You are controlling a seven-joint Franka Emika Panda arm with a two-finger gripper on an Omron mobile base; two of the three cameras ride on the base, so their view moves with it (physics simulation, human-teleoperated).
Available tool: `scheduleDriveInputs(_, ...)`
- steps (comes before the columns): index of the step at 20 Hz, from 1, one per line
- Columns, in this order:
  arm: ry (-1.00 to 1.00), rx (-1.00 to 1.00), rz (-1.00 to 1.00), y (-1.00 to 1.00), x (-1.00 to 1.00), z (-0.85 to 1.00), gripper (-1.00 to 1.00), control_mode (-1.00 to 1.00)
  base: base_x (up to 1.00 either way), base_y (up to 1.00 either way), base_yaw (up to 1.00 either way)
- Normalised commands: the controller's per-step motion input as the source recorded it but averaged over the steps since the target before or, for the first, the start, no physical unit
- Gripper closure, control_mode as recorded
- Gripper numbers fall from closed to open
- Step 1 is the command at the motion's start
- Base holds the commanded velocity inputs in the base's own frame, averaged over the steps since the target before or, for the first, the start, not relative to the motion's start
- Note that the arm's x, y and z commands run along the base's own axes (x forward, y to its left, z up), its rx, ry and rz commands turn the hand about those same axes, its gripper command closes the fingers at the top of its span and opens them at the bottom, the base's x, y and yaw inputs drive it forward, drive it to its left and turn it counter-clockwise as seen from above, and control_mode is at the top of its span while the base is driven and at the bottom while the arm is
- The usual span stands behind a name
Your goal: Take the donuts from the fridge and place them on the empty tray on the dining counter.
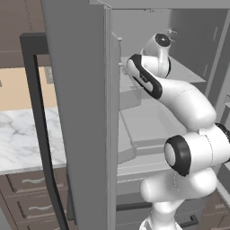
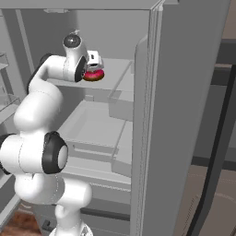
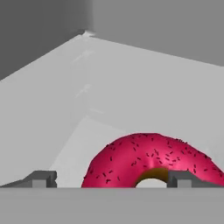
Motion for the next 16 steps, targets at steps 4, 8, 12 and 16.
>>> scheduleDriveInputs(4, 0.07, 0.0, 0.0, 0.03, 0.15, -0.27, -1.0, -1.0, 0.0, 0.0, 0.0)
scheduleDriveInputs(8, 0.11, -0.01, 0.0, 0.0, 0.0, -0.32, 1.0, -1.0, 0.0, 0.0, 0.0)
scheduleDriveInputs(12, 0.11, 0.0, 0.0, 0.0, 0.0, -0.25, 1.0, -1.0, 0.0, 0.0, 0.0)
scheduleDriveInputs(16, 0.07, 0.0, 0.0, 0.0, 0.0, -0.21, 1.0, -1.0, 0.0, 0.0, 0.0)
